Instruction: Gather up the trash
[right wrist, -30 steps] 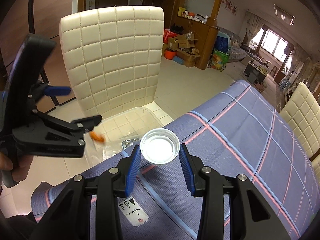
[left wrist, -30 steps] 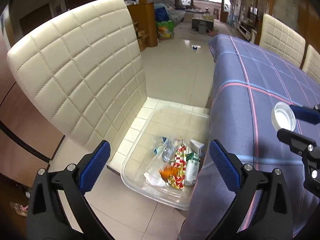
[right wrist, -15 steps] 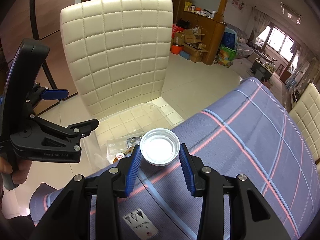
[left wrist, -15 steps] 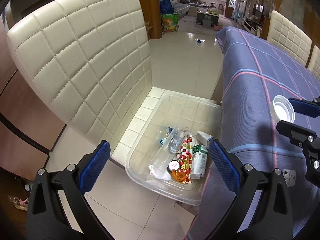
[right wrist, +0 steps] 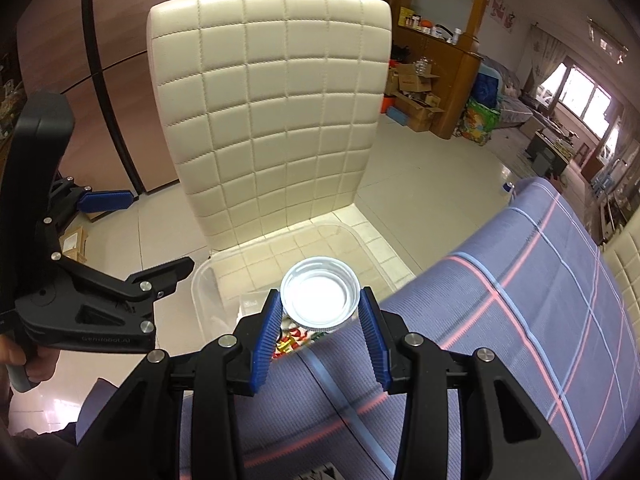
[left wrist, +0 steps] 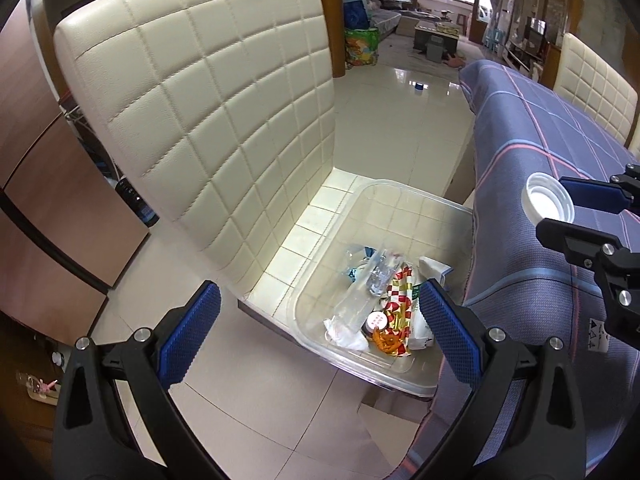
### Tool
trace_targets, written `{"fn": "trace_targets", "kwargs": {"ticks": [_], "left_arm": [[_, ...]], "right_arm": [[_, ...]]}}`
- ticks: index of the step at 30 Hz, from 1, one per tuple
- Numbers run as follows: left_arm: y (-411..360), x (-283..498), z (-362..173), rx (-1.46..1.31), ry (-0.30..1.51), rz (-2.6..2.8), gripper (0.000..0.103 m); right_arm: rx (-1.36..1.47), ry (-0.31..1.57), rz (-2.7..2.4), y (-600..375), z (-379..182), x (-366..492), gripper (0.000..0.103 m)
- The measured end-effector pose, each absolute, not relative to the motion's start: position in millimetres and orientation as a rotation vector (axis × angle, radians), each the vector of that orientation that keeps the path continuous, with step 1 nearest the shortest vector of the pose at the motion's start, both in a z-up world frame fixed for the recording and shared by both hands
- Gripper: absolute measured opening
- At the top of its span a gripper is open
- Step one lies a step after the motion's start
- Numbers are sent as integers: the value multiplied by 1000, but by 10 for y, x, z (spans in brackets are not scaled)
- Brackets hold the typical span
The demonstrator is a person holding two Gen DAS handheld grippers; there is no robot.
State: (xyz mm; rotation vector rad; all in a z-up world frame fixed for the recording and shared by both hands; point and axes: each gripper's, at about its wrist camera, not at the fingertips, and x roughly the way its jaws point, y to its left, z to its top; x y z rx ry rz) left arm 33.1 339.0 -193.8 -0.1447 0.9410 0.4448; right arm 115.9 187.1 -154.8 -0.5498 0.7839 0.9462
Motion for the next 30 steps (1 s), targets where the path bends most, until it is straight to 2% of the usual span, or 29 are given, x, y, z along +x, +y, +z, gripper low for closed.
{"fn": "trace_targets", "kwargs": {"ticks": [4, 6, 7, 8, 30], "left_arm": [[3420, 290, -1908, -146, 933, 463, 98], [3444, 264, -1901, -155, 928, 470, 98], [3447, 255, -1902, -161, 927, 470, 98], [3454, 247, -1899, -166, 926, 470, 98], [3048, 256, -1689, -154, 878, 397, 99]], "right_arm": [[-536, 773, 935, 1920, -1522, 1168, 40], [-525, 784, 924, 1934, -1521, 1203, 53], [-526, 784, 916, 1935, -1517, 1212, 68], [-537, 773, 902, 1936, -1517, 1211, 72], [-426, 775, 771, 1342, -1317, 1212, 76]]}}
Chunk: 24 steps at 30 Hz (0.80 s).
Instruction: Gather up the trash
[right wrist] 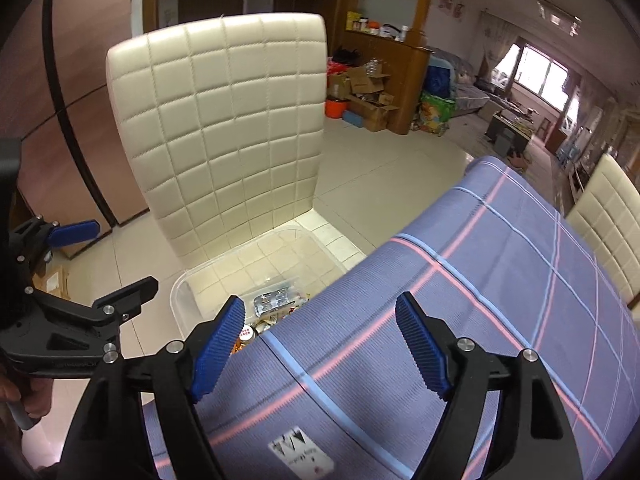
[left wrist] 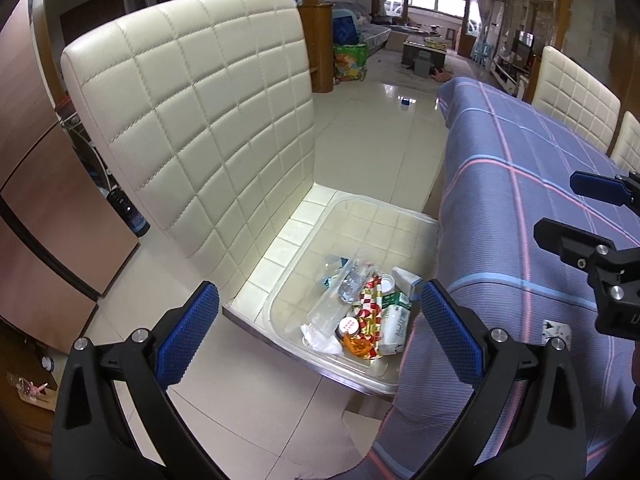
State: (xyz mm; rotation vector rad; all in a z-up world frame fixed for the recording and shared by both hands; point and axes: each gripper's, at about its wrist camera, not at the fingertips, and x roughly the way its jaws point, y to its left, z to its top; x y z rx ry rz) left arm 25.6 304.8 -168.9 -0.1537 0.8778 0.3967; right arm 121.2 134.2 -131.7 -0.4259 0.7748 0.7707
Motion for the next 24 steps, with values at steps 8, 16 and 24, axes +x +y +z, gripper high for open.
{"fn": "trace_targets", "kwargs": {"ticks": [8, 16, 24], "left_arm": [[2686, 288, -1432, -113, 816, 339, 99], [2357, 267, -1188, -136, 770, 276, 100], [2161, 178, -851, -177, 707, 259, 100]], "right_arm": [[-385, 727, 651, 926, -1077, 1141, 76], [-345, 718, 530, 560, -868, 1029, 77], [-283, 668, 408, 247, -540, 783, 85]]}}
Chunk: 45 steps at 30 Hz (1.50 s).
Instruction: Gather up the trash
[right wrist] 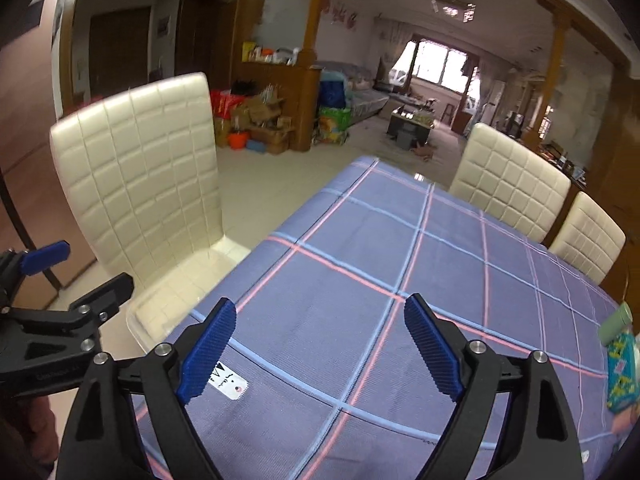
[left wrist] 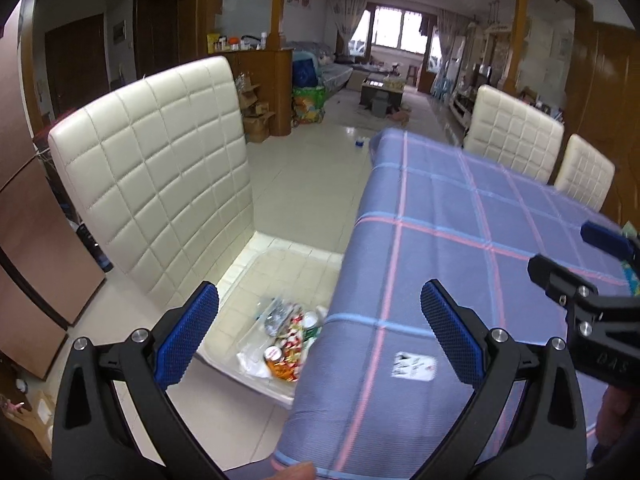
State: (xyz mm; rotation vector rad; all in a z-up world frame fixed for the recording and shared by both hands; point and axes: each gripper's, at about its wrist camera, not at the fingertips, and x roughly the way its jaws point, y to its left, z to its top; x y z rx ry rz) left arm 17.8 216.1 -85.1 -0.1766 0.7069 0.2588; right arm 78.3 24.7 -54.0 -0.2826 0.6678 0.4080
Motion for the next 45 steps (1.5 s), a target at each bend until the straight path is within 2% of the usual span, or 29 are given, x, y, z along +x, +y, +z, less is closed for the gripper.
{"fn": "trace_targets", "kwargs": {"ticks": [6, 16, 45], "left_arm": [[2012, 111, -668, -189, 676, 213, 100], [1780, 51, -597, -102, 610, 237, 100], [1596, 76, -549, -66, 597, 178, 99]], "right_arm": [[-229, 647, 338, 1, -417, 637, 89], [-177, 609, 258, -258, -313, 532, 89], [-126, 608, 231, -404, -332, 505, 89]]}}
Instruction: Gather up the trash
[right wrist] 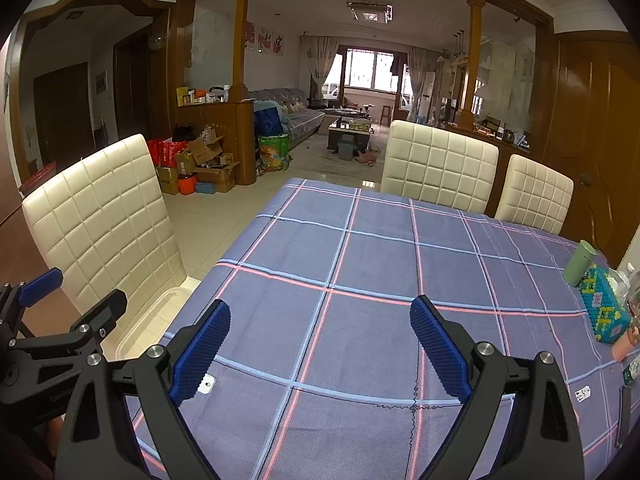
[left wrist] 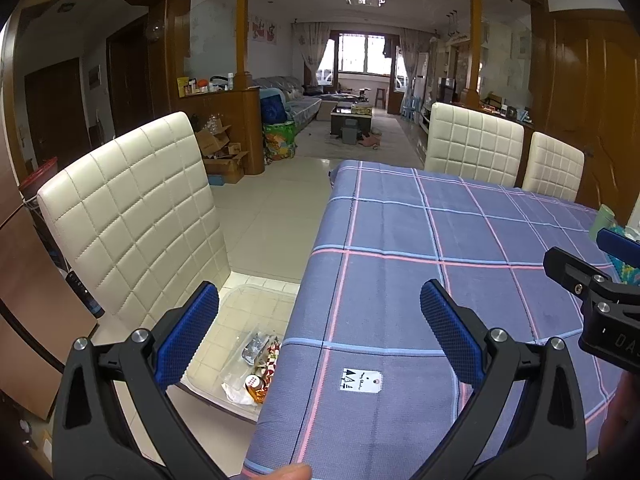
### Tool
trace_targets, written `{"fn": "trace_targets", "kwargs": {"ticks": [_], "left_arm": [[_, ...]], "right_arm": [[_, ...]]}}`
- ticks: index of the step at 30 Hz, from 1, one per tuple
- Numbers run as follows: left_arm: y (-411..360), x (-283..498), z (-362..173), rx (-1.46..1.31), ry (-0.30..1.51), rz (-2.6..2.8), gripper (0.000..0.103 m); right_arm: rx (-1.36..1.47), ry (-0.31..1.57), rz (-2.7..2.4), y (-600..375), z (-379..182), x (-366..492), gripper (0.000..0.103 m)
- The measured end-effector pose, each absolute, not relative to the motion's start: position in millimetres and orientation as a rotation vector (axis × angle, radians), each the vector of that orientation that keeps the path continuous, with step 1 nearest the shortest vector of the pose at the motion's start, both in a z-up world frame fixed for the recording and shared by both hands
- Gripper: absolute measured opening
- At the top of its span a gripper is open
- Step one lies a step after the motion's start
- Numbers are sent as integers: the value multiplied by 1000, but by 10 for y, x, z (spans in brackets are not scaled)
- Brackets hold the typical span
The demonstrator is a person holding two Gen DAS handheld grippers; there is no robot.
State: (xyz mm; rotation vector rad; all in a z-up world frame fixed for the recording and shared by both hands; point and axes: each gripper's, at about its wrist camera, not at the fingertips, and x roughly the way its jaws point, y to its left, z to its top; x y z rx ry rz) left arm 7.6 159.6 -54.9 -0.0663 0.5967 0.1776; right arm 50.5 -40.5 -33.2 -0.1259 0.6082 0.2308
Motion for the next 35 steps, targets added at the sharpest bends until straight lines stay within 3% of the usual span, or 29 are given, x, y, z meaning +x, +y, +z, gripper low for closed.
{"fn": "trace_targets", "kwargs": {"ticks": [35], "left_arm": [[1607, 89, -569, -74, 607, 166, 99]], "right_arm": [[-131, 612, 230, -443, -367, 513, 89]]}}
